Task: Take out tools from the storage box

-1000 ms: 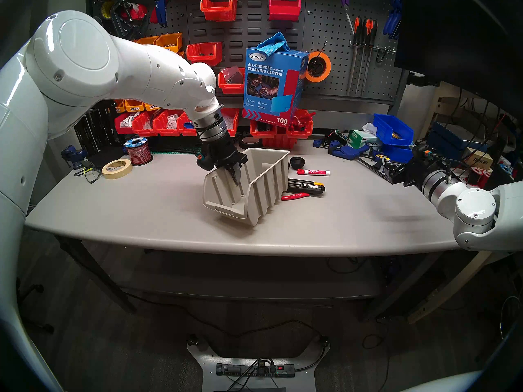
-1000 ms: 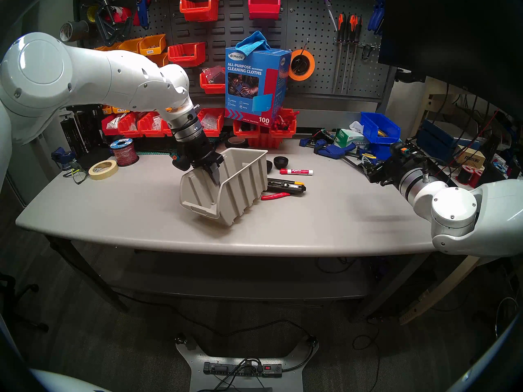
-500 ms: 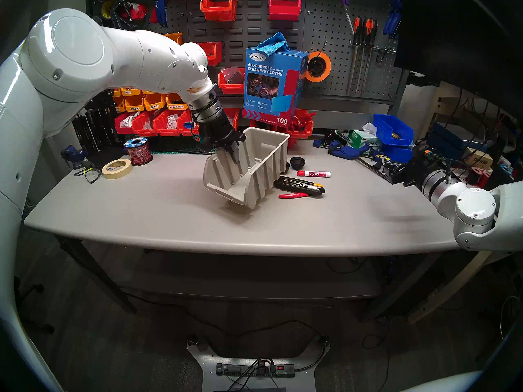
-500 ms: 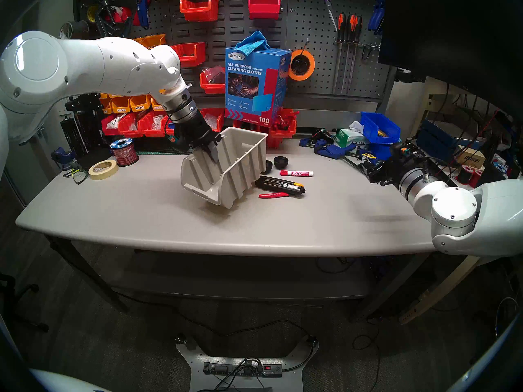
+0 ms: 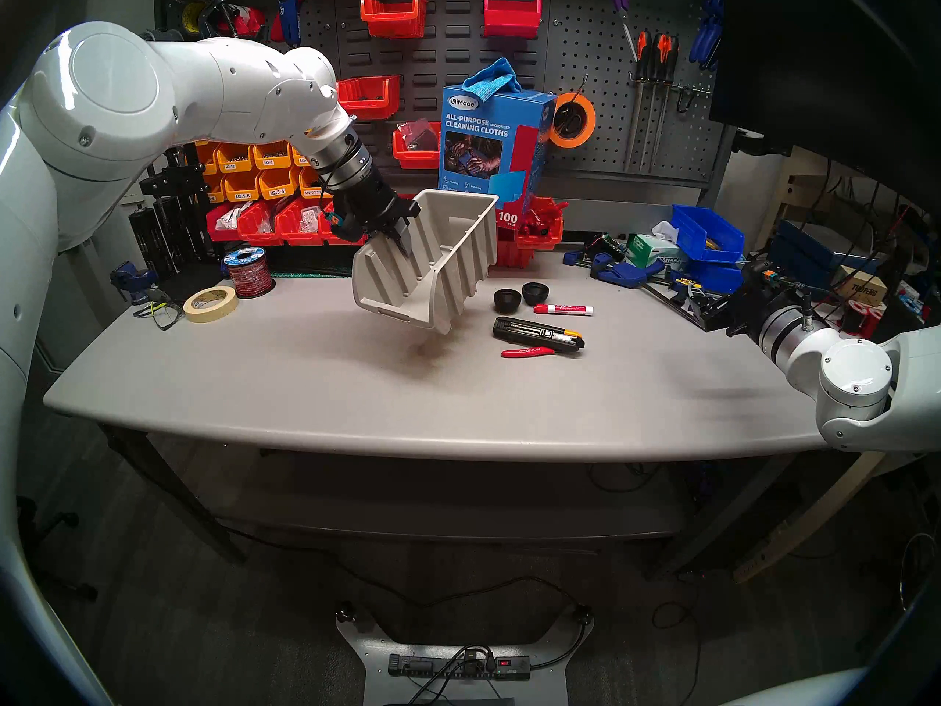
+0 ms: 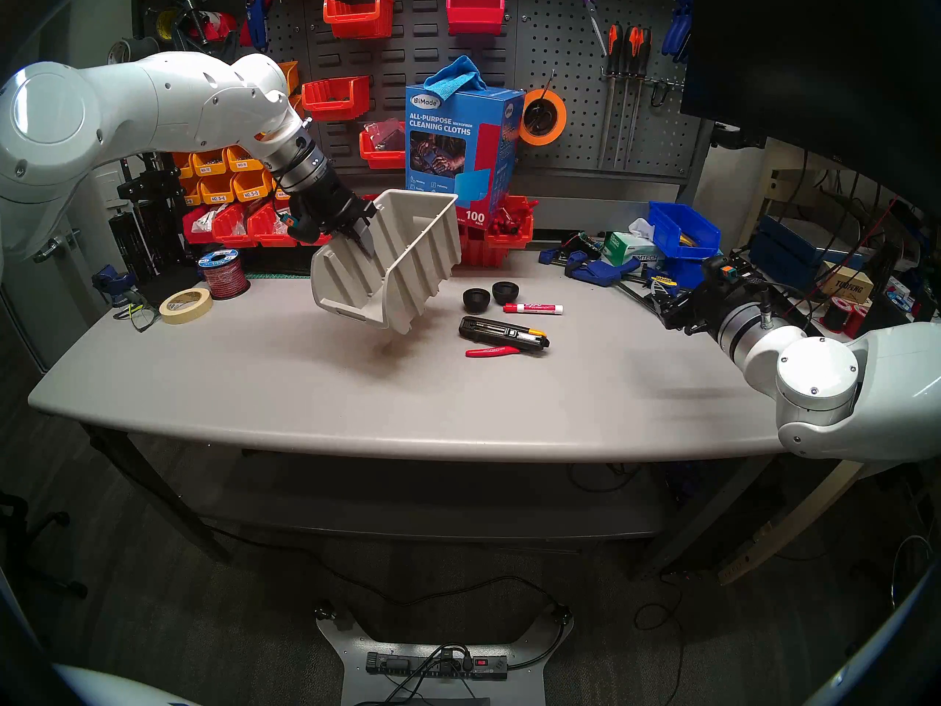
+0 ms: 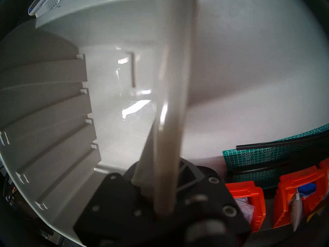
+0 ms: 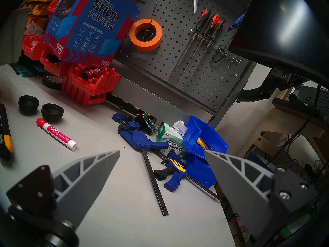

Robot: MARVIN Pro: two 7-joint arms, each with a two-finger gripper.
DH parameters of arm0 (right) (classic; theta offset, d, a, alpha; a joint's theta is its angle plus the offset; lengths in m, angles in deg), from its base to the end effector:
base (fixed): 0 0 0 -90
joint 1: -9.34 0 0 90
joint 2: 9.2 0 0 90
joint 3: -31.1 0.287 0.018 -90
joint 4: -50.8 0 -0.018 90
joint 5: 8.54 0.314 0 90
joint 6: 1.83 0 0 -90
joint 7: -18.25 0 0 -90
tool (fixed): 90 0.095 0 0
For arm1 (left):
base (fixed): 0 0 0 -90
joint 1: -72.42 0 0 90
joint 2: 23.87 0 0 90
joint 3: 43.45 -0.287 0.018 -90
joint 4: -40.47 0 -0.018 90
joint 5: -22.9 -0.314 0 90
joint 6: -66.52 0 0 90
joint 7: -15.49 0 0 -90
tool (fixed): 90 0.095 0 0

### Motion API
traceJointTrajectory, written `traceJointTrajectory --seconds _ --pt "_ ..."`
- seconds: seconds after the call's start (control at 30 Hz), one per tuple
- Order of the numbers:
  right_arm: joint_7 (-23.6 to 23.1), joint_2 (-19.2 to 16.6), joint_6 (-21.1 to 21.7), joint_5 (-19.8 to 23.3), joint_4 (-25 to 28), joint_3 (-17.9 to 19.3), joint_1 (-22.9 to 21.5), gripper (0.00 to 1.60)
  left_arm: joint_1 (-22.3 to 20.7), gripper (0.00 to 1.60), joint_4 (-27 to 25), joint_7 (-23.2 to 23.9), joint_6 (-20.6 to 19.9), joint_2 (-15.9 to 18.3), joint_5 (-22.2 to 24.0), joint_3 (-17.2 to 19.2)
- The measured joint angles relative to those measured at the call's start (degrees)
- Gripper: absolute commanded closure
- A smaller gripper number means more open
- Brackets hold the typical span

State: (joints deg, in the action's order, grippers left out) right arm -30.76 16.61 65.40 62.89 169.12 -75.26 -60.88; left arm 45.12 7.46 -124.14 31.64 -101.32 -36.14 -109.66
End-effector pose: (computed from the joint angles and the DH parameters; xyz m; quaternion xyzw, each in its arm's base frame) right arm 0.3649 -0.1780 -0.1154 0.7136 0.1788 0.6527 0.1809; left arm 0.6027 0.0180 0.0334 0.2084 0.9448 -0.1516 0.2023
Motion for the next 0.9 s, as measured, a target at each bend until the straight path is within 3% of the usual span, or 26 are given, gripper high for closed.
traceJointTrajectory --seconds 0.47,0.9 --pt "0.0 0.1 -0.1 0.1 0.0 0.0 0.0 0.00 4.1 1.60 7.2 0.4 0.0 4.1 0.6 -3.0" --pt "0.0 0.2 -0.1 0.1 0.0 -0.1 0.0 0.00 6.6 1.60 14.7 0.8 0.0 8.3 2.7 -2.7"
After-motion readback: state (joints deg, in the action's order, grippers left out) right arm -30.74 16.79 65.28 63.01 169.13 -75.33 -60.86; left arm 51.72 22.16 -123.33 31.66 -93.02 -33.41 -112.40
